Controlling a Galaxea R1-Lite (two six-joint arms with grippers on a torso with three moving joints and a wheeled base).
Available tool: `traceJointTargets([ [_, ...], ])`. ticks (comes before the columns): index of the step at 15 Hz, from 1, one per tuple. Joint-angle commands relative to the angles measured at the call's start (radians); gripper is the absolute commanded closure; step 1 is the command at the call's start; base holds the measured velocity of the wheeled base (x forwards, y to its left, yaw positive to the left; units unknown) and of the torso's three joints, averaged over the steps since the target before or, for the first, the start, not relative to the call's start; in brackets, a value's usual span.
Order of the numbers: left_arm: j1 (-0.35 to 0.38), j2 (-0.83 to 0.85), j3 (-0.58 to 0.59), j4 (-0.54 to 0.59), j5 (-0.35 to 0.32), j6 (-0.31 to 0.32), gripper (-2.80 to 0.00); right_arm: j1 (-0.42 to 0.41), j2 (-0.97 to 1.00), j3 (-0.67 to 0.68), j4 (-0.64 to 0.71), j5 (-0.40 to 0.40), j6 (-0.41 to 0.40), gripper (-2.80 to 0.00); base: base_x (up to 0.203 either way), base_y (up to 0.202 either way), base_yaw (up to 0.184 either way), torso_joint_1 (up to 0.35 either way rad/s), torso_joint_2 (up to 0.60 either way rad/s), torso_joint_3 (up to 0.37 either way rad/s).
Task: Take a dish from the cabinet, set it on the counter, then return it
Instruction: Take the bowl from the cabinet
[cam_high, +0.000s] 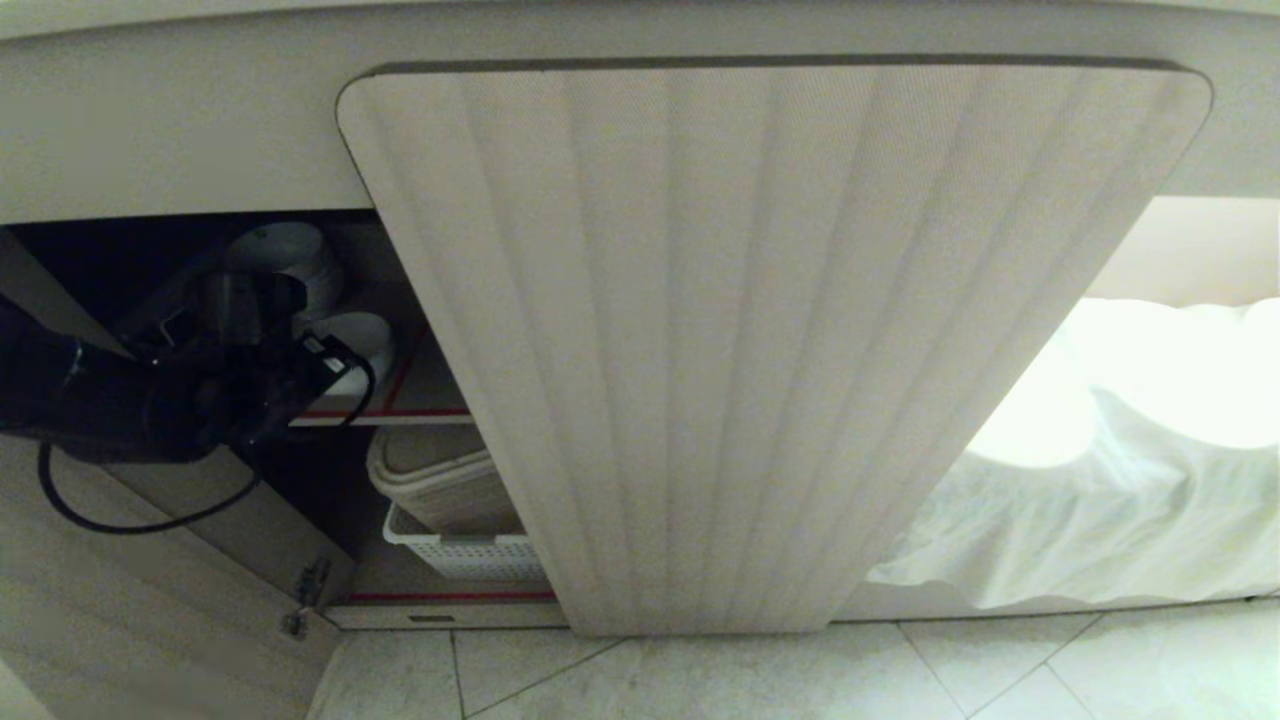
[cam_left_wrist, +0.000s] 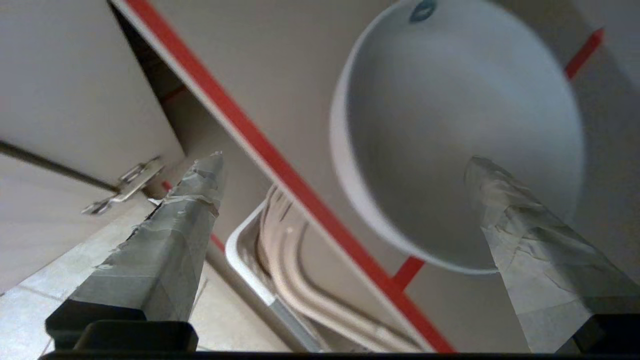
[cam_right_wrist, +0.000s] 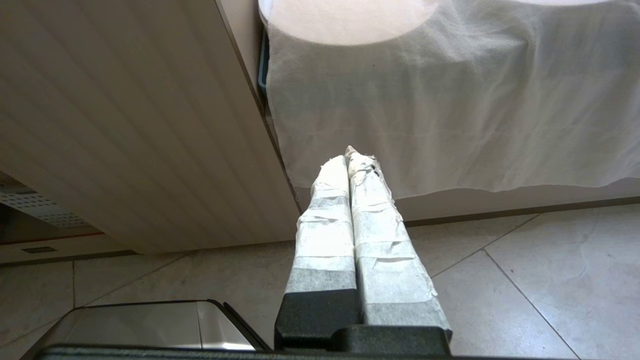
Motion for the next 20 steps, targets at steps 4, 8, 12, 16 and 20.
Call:
traceJointTargets([
  [4, -0.008, 0.001, -0.013, -0.002, 0.003, -0.004, -2.8, 0.0, 0.0, 0.0, 0.0, 0.0, 0.001, 0.0, 0.0, 0.0, 0.0, 0.0, 0.0, 0.0],
  [8, -0.009, 0.0, -0.046, 0.025, 0.004, -0.004, -2.8, 0.0, 0.0, 0.0, 0.0, 0.0, 0.001, 0.0, 0.0, 0.0, 0.0, 0.0, 0.0, 0.0],
  [12, -0.007, 0.002, -0.063, 0.04, 0.004, -0.004, -2.8, 0.0, 0.0, 0.0, 0.0, 0.0, 0.001, 0.0, 0.0, 0.0, 0.0, 0.0, 0.0, 0.0],
  [16, 0.0, 0.013, -0.062, 0.081, 0.006, -0.007, -2.8, 0.0, 0.0, 0.0, 0.0, 0.0, 0.001, 0.0, 0.0, 0.0, 0.0, 0.0, 0.0, 0.0],
  [20, -0.001, 0.032, -0.064, 0.085, 0.006, -0.007, -2.8, 0.0, 0.0, 0.0, 0.0, 0.0, 0.001, 0.0, 0.0, 0.0, 0.0, 0.0, 0.0, 0.0],
])
